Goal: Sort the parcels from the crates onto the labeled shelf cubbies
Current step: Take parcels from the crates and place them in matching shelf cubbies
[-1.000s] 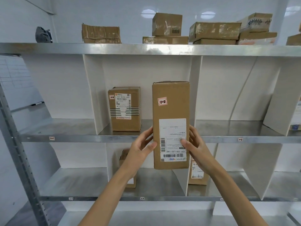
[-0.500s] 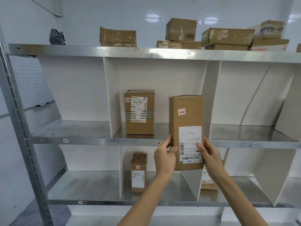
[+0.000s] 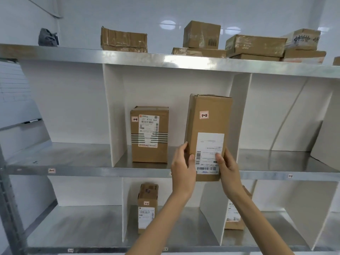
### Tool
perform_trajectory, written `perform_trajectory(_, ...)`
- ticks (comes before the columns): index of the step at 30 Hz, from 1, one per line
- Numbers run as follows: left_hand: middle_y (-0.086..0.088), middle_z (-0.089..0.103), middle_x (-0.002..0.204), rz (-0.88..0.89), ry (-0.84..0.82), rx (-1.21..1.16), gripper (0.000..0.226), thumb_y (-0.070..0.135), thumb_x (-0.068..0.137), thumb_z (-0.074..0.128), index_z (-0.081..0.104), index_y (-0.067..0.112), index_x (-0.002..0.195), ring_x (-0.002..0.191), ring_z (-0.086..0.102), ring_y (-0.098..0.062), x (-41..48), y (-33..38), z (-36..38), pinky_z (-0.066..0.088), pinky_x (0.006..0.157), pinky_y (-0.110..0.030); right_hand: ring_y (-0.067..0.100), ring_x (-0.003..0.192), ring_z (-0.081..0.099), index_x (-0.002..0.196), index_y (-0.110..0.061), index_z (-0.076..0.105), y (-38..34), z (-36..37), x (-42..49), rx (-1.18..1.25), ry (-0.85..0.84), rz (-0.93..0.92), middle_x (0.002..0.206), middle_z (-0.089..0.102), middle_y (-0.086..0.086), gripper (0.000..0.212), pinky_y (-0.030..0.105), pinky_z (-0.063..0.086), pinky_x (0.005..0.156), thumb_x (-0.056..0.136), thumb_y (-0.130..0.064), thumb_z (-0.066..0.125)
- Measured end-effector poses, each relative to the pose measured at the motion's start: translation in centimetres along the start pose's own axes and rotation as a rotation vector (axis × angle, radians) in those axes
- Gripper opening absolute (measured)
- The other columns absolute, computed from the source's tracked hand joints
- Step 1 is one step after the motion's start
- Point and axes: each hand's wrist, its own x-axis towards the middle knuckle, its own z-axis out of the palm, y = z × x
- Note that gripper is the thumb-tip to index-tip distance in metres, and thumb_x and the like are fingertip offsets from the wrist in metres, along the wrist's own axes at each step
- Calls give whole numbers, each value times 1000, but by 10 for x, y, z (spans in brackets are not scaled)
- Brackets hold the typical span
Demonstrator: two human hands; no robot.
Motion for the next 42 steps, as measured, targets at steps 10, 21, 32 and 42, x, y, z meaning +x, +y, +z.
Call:
perform_trajectory(10,-2,58,114,-25,-51,-2,15,15,98,41,44,14,113,107,58,-12,43,-60,42,52,77,-14,5,112,60,140,-31,35,61,-4,52,36,-83,27,127,58,-14,44,23,55,77,97,-22,43)
perform_trajectory(21,7,63,94,-77,63,-59,27,35,91,51,48,12,104,85,63,2,67,-73,65,48,62,-8,13,112,62,139,-25,37,89,-11,94,12,-103,36,123,63,-10,46,30,56,83,96,-26,50)
perform_trajectory(32,-3,63,108,-158,31,117,17,7,93,50,50,7,110,98,59,-13,97,-86,71,42,62,0,10,107,62,141,-27,26,97,-6,120,-35,-103,86,122,53,-22,48,22,56,74,98,-19,45)
perform_trajectory(42,-7,47,137,-151,-1,243,40,9,94,49,39,9,133,124,45,-19,88,-52,58,30,93,-17,24,134,40,149,-33,1,79,-9,113,-287,-55,135,154,25,1,73,48,41,105,93,-44,47)
